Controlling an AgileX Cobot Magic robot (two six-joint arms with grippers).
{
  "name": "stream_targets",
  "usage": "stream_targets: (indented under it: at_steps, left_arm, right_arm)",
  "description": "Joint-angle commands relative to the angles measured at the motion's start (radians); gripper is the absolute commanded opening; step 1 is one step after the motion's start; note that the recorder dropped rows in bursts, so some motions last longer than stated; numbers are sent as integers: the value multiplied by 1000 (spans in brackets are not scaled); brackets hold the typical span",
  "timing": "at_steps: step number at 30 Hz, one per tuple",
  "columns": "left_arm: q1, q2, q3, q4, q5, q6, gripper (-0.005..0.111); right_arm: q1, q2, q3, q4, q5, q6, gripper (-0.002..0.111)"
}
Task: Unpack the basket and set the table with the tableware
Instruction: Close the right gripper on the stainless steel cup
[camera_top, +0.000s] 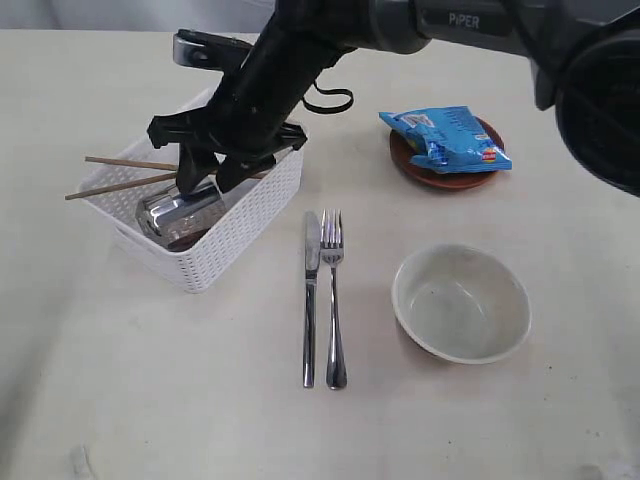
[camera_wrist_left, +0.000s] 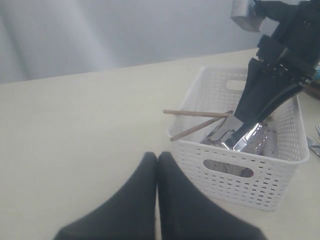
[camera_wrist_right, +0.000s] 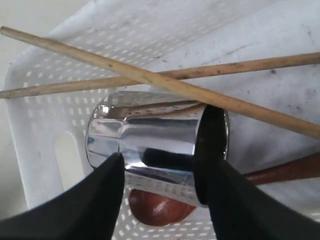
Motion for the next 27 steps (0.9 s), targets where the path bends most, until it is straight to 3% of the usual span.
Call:
stream_targets:
  at_steps: [1, 15, 20, 27]
  left_arm:
    - [-6, -3, 2, 1, 1, 0, 0]
    - [-6, -3, 2, 1, 1, 0, 0]
    - [-6, -3, 2, 1, 1, 0, 0]
    - [-6, -3, 2, 1, 1, 0, 0]
  right_arm:
    - [14, 39, -1, 4, 22, -6, 49]
    - [13, 49, -1, -61, -9, 12, 50]
    - [25, 49, -1, -65, -10, 3, 61]
    - [49, 69, -1, -81, -14, 4, 61]
